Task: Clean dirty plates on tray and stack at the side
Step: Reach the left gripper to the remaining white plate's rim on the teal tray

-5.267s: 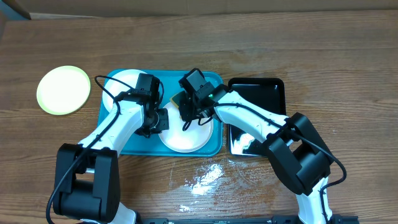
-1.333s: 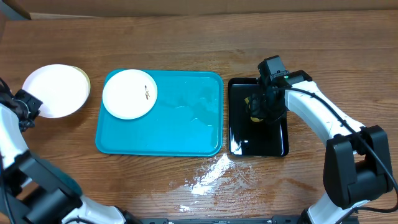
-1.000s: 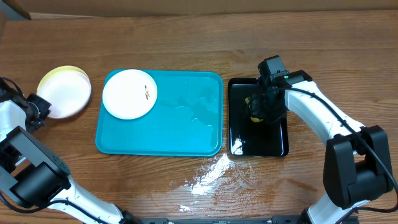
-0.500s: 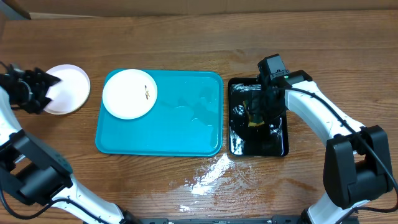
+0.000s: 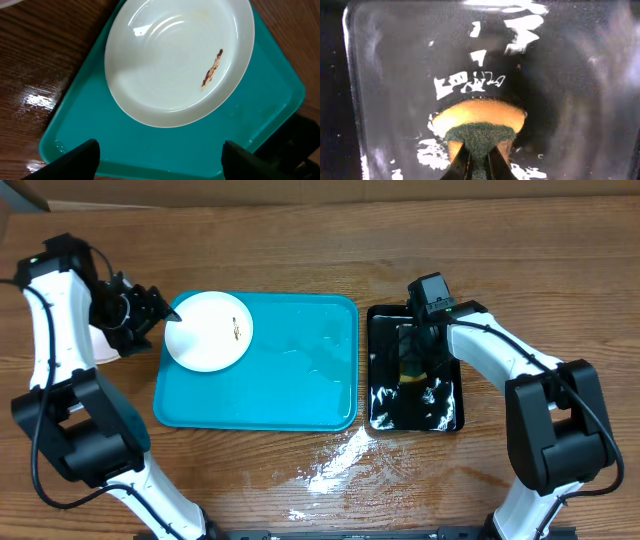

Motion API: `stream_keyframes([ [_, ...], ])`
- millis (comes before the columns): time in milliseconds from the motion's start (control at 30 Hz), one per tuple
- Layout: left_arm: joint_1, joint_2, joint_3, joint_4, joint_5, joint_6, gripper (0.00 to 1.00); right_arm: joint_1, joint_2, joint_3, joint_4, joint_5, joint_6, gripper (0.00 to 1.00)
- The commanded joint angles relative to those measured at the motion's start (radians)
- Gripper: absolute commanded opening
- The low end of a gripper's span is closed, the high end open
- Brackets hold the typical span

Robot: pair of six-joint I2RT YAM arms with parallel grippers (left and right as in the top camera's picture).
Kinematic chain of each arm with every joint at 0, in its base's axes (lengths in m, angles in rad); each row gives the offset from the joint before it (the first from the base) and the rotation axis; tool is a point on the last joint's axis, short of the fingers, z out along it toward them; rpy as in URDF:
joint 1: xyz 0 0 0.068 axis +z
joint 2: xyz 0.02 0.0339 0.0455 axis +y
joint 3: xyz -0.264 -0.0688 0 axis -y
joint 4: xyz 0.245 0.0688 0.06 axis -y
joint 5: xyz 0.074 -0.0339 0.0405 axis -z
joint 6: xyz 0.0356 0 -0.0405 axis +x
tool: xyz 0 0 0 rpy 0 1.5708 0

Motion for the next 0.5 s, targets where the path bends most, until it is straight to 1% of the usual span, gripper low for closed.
stream_keyframes([
  [0, -0.019, -0.002, 0.018, -0.018, -0.048, 0.044, 0.78, -0.005, 0.003, 0.031, -0.024, 0.023, -0.001, 0.20],
  [33, -0.024, -0.001, 0.018, -0.027, -0.049, 0.048, 0.78, -0.008, -0.003, 0.052, -0.049, 0.016, -0.002, 0.28],
  [67, -0.027, -0.002, 0.018, -0.035, -0.048, 0.058, 0.78, -0.010, -0.010, 0.070, -0.072, 0.012, -0.001, 0.38],
  [100, -0.031, -0.002, 0.018, -0.048, -0.049, 0.068, 0.79, -0.010, -0.016, 0.087, -0.097, 0.013, -0.002, 0.51],
  [167, -0.034, -0.002, 0.018, -0.084, -0.068, 0.071, 0.79, -0.010, -0.019, 0.093, -0.128, 0.013, -0.002, 0.58],
  [233, -0.035, -0.001, 0.018, -0.116, -0.125, 0.060, 0.79, -0.008, -0.015, 0.090, -0.163, 0.004, -0.001, 0.59],
  [300, -0.035, -0.001, 0.014, -0.124, -0.178, 0.037, 0.79, -0.008, -0.015, 0.068, -0.161, -0.014, -0.001, 0.58],
  [333, -0.035, -0.001, 0.008, -0.119, -0.214, 0.019, 0.79, -0.008, -0.013, 0.050, -0.154, -0.013, -0.001, 0.58],
  [400, -0.038, -0.001, -0.015, -0.092, -0.229, 0.013, 0.79, -0.008, -0.010, 0.034, -0.151, -0.013, -0.001, 0.57],
  [433, -0.043, -0.001, -0.041, -0.060, -0.229, 0.006, 0.75, -0.008, -0.010, 0.033, -0.151, -0.013, -0.001, 0.57],
  [467, -0.050, -0.001, -0.071, -0.020, -0.229, 0.006, 0.70, -0.008, -0.010, 0.033, -0.147, -0.014, -0.001, 0.56],
])
